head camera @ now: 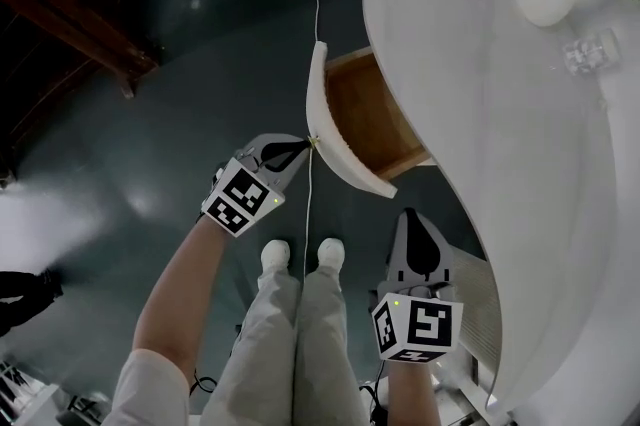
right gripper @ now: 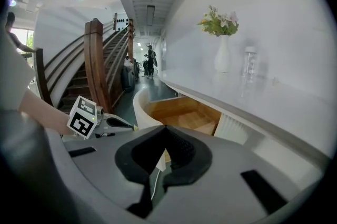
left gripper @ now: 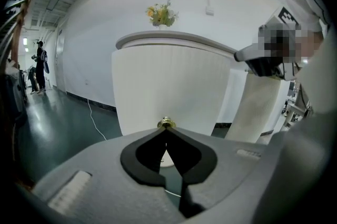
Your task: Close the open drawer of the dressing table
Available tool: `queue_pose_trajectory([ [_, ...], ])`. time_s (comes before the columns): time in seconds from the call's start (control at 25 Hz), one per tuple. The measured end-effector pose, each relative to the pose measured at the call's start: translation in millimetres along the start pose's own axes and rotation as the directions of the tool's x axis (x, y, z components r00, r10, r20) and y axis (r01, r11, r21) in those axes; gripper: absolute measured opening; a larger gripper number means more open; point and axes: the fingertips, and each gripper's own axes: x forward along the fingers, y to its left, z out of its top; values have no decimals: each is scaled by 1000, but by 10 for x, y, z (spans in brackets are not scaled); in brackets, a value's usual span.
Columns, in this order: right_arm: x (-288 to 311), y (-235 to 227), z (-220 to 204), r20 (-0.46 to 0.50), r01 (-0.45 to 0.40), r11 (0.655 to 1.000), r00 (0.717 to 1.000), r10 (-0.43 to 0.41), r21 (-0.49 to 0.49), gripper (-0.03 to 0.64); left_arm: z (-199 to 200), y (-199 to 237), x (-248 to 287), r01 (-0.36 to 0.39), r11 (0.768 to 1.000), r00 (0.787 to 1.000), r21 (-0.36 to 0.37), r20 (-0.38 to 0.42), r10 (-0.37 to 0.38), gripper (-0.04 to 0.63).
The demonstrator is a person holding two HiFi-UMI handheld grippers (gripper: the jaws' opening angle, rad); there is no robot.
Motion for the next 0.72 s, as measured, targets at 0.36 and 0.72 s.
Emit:
queue_pose_trajectory([
  [0.36, 94, -119, -118, -39, 84, 996, 996, -83, 24, -2, 140, 3, 240, 16, 1000, 1000, 7, 4, -16, 17],
  [0.72, 126, -328, -292, -99, 241, 970, 967, -237, 34, -2, 238, -32, 383, 22, 1000, 1000, 19, 7, -22, 17],
])
